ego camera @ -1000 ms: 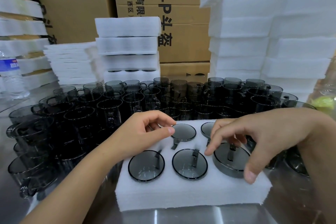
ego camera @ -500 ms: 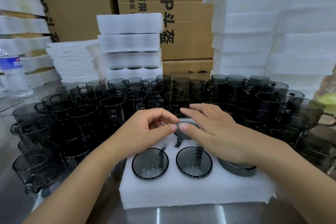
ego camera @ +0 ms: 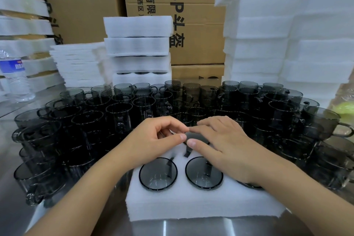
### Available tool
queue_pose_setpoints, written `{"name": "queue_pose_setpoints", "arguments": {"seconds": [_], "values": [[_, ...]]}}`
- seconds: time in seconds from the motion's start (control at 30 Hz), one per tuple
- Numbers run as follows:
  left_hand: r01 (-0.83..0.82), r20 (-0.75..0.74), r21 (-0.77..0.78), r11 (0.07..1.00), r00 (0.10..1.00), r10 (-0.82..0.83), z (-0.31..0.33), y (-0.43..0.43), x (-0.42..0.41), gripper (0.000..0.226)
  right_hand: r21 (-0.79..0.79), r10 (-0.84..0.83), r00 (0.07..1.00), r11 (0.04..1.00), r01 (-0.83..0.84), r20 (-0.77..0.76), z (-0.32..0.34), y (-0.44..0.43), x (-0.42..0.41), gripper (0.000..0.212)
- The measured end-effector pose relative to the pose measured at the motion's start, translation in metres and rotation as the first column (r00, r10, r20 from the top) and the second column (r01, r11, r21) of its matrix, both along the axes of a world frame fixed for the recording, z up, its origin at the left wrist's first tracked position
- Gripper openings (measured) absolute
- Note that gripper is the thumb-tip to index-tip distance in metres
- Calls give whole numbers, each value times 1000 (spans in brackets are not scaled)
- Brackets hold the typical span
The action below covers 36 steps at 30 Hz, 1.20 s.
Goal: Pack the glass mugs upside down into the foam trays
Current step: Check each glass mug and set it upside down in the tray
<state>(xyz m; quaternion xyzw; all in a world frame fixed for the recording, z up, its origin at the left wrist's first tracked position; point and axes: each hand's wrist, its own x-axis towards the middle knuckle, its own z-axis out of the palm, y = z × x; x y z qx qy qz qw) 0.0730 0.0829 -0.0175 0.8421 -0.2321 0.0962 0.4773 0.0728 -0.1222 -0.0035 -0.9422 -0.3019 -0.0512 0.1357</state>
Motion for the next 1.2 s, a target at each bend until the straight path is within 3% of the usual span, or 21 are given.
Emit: {"name": "queue_pose_setpoints", "arguments": {"seconds": [0.17, 0.37, 0.43, 0.57, 0.67, 0.83, 1.07, 1.2], "values": [[-1, 1, 14, 1000, 1000, 1, 0, 0, -2, 17, -49, 11, 1000, 999, -11, 1, -1, -2, 0, 56], [-44, 0, 107, 993, 999, 45, 2, 1, -8, 19, -109, 11, 998, 994, -17, -59, -2, -3, 7, 62], [-47, -6, 220, 974, 999, 49, 4, 1, -9, 19, -145, 21, 996, 989, -32, -82, -2, -2, 9, 65], [-121, 112, 603, 788, 992, 66, 13, -11, -10, 39, -180, 27, 994, 983, -46, -107, 0, -1, 9, 69], [-147, 118, 726, 671, 989, 89, 14, -19, -12, 50, -183, 26, 993, 982, -46, -112, 1, -1, 8, 69], [-15, -104, 723, 691, 986, 130, 12, -25, -17, 52, -172, 13, 993, 985, -32, -115, 0, -1, 8, 69], [-145, -32, 743, 653, 968, 251, 5, -42, -23, 55, -78, 26, 997, 996, -32, -70, -1, 0, 5, 56], [-147, -37, 735, 662, 966, 256, 6, -42, -24, 54, -140, -1, 999, 990, -7, -54, 1, 3, 1, 51]]}}
